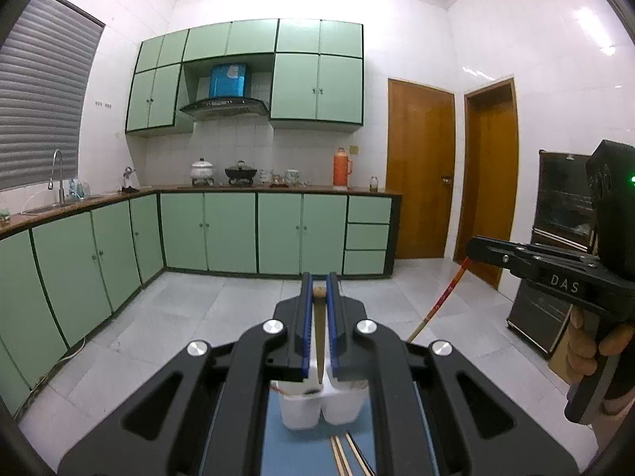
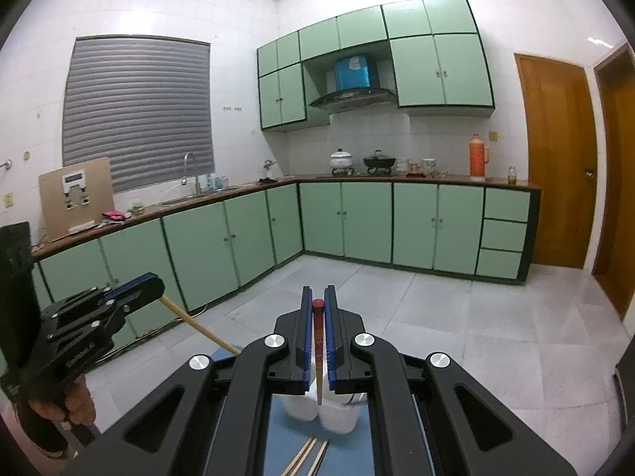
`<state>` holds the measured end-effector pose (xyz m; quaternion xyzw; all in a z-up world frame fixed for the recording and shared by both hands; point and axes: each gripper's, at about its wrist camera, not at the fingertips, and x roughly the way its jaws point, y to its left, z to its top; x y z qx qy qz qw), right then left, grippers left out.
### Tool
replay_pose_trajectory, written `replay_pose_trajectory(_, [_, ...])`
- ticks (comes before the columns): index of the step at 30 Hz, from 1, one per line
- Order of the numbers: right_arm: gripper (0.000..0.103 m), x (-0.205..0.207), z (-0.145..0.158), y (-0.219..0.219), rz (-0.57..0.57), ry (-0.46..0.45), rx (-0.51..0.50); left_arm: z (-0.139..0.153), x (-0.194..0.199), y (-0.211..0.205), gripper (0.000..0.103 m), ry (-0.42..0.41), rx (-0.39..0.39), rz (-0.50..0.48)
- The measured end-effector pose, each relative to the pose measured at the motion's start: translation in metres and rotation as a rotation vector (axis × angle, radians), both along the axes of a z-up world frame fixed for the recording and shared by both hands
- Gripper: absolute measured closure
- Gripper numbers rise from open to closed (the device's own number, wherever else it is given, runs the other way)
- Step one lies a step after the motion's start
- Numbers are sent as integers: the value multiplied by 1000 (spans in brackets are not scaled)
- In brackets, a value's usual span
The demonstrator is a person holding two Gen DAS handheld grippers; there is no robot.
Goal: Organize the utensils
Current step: 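Lift both chopsticks and carry them above the white caddy with both tools, then lower the chopsticks into the caddy and open both tools, then move both open tools back down over the remaining chopsticks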
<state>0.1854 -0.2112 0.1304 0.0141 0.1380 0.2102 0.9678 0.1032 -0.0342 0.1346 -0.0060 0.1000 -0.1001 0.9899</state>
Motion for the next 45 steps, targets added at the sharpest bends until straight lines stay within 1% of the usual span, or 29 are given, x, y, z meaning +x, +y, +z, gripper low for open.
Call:
replay_pose_trajectory(4, [97, 27, -3, 8, -16, 10, -8, -6, 31, -3, 97, 22, -1, 6])
replay_pose_trajectory(8, [97, 57, -26, 16, -24, 59, -15, -29, 66, -8, 97, 82, 5, 2])
replay_pose_trajectory(12, [97, 82, -57, 21, -25, 128, -22, -50, 92, -10, 97, 138, 19, 0])
replay_pose_trajectory(17, [97, 93, -86, 24, -16, 182, -31, -69, 116, -7, 97, 194, 24, -5])
replay_pose_trajectory(19, [97, 96, -92, 25, -10, 197, -40, -76, 121, -5, 97, 217, 26, -11])
replay_pose_trajectory(21, [94, 95, -95, 22, -7, 198, -46, -80, 121, -3, 95, 224, 24, -14])
replay_pose_trajectory(22, [87, 93, -97, 22, -9, 196, -50, -81, 120, -1, 88, 223, 24, -14])
replay_pose_trajectory(23, [78, 91, -97, 20, -13, 192, -49, -81, 117, 0, 74, 220, 23, -10])
replay_pose_trajectory(24, [74, 87, -96, 18, -21, 184, -44, -81, 116, 1, 67, 215, 21, -5])
replay_pose_trajectory(25, [68, 84, -95, 17, -26, 179, -40, -80, 113, 3, 63, 207, 18, -1])
replay_pose_trajectory(26, [64, 80, -94, 15, -31, 171, -34, -79, 109, 5, 63, 203, 17, -1])
replay_pose_trajectory(27, [62, 75, -93, 12, -37, 163, -31, -79, 105, 6, 63, 198, 17, -1])
replay_pose_trajectory(28, [59, 72, -92, 9, -42, 157, -30, -78, 101, 7, 61, 193, 17, 1])
replay_pose_trajectory(29, [55, 65, -91, 7, -51, 148, -28, -77, 94, 9, 56, 183, 16, 5])
replay_pose_trajectory(30, [52, 60, -90, 4, -61, 140, -25, -77, 89, 9, 53, 177, 16, 9])
replay_pose_trajectory(31, [42, 52, -90, 0, -77, 128, -17, -76, 85, 9, 46, 169, 14, 12])
replay_pose_trajectory(32, [30, 44, -90, -3, -95, 118, -8, -75, 77, 11, 40, 159, 11, 14])
replay_pose_trajectory(33, [25, 39, -90, -6, -111, 108, 0, -75, 71, 11, 37, 153, 9, 14])
replay_pose_trajectory(34, [17, 28, -92, -10, -133, 92, 14, -76, 64, 13, 30, 145, 6, 16])
replay_pose_trajectory(35, [12, 21, -94, -14, -142, 86, 25, -77, 59, 13, 25, 143, 5, 18])
replay_pose_trajectory(38, [7, 0, -104, -22, -165, 88, 47, -86, 41, 16, 16, 147, -2, 28])
replay_pose_trajectory(42, [6, -28, -128, -28, -185, 124, 50, -108, 16, 20, 14, 191, 0, 31])
replay_pose_trajectory(45, [6, -44, -150, -28, -196, 165, 38, -128, 4, 19, 14, 249, 12, 21])
